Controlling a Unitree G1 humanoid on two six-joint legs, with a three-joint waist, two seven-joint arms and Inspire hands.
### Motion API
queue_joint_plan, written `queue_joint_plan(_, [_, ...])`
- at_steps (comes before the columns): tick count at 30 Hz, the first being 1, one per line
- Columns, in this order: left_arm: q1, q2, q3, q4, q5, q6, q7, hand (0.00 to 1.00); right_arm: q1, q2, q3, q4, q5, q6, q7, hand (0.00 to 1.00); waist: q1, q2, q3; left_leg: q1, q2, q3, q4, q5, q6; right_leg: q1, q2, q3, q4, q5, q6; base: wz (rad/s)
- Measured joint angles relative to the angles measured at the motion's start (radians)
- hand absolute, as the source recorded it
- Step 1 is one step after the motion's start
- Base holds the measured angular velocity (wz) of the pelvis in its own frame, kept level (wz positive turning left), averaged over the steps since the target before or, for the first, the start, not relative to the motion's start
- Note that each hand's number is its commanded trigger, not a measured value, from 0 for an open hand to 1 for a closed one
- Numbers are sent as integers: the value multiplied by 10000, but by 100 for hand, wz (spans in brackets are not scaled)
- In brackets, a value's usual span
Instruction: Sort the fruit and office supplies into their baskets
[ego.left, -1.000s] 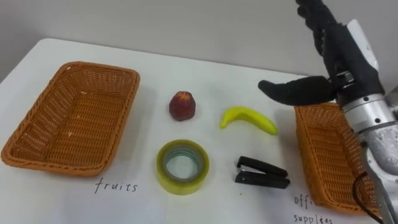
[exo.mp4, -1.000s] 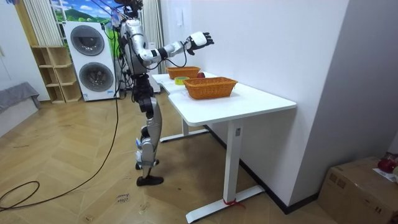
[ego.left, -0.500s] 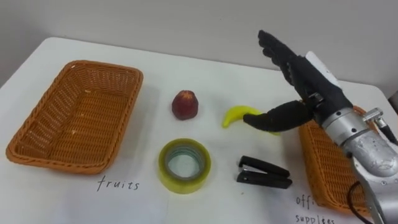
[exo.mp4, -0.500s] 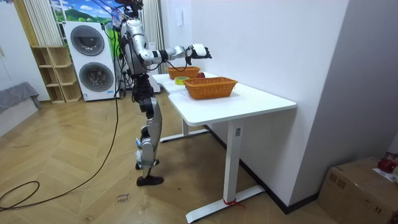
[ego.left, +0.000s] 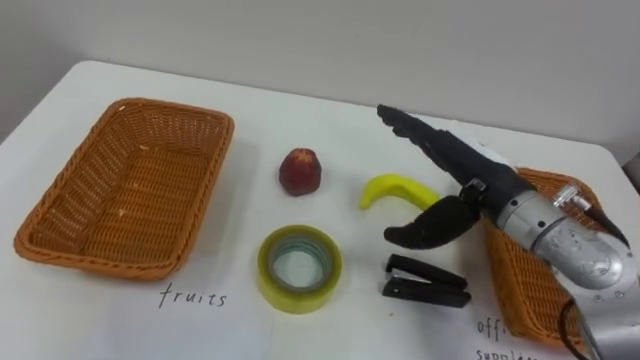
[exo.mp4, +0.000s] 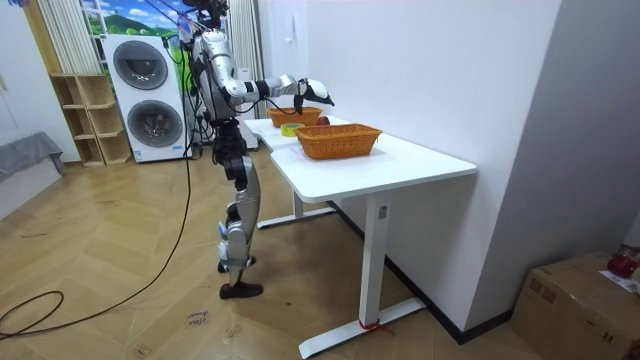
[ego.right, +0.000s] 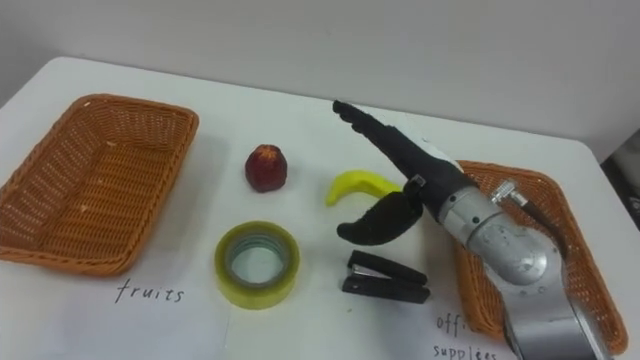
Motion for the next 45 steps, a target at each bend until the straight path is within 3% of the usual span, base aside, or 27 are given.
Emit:
queue_joint_plan(7, [-235,26,-369,-1,-23,163,81,0,2,-13,457,1150,-282,512,922,0,46,49,104,-39,-12,-70,-3,7,16,-55,-4,-51,19,20,12,-1])
queue_joint_plan(18, [-514,35,-372,-7,-10,163,93,0,2,-35,579,1181,-467,634,1859,0,307,-74,29,5,-10,-28,21,11,20,-100,-25,56,-16,20,12,-1])
queue_joint_plan(26, [-516,29,-367,-47,-9,177,94,0,441,-36,575,1225,-1397,877,2127,0,395,-20,64,4,11,7,16,9,18,-76,5,102,1,22,12,-2])
queue_joint_plan(45, [-511,31,-366,-172,-6,341,267,0,462,-33,493,1179,-1787,856,2335,0,405,37,63,7,-7,24,19,14,27,-78,16,117,2,54,8,0])
